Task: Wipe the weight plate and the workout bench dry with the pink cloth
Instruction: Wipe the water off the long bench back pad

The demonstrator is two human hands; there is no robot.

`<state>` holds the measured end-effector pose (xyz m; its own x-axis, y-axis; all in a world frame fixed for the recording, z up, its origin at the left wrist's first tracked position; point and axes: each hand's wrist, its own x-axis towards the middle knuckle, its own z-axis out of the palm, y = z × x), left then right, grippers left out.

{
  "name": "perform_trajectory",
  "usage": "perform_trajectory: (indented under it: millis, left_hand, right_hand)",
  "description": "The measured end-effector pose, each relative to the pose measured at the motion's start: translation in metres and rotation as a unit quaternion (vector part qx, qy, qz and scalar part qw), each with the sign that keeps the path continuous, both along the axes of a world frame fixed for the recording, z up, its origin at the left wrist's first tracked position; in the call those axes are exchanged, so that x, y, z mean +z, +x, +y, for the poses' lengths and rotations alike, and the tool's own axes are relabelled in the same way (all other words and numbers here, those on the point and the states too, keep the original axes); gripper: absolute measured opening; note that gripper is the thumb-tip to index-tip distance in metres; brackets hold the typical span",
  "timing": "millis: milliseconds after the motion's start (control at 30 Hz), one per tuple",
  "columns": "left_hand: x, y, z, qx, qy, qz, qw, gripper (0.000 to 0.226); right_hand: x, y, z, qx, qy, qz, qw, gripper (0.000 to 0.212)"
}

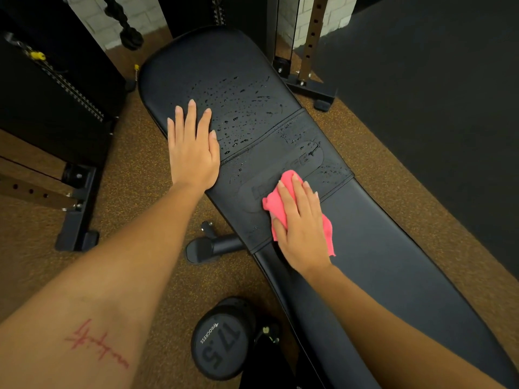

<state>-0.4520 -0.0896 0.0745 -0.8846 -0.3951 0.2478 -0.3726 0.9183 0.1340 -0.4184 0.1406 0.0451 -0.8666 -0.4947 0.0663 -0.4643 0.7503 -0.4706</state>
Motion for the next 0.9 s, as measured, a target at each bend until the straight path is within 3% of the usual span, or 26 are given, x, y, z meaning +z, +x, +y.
perform_trajectory:
  millis: [300, 467, 700, 900]
  left_hand:
    - [-0.001, 0.0, 0.001, -0.001, -0.003, 0.004, 1.0, 0.047]
    - [-0.002, 0.001, 0.001, 0.002, -0.005, 0.005, 1.0, 0.047]
    - [-0.002, 0.001, 0.001, -0.001, -0.007, 0.001, 1.0, 0.047]
    - [-0.003, 0.001, 0.001, -0.002, -0.001, 0.003, 1.0, 0.048]
  right_hand:
    - [0.0, 0.026, -0.016, 0.103, 0.012, 0.054, 0.993, 0.056]
    - [0.005, 0.034, -0.028, 0.053, 0.001, 0.019, 0.998, 0.056]
    - [-0.001, 0.024, -0.013, 0.197, 0.041, 0.091, 0.975, 0.057]
    - [0.007, 0.014, -0.033, 0.039, -0.003, 0.011, 0.999, 0.059]
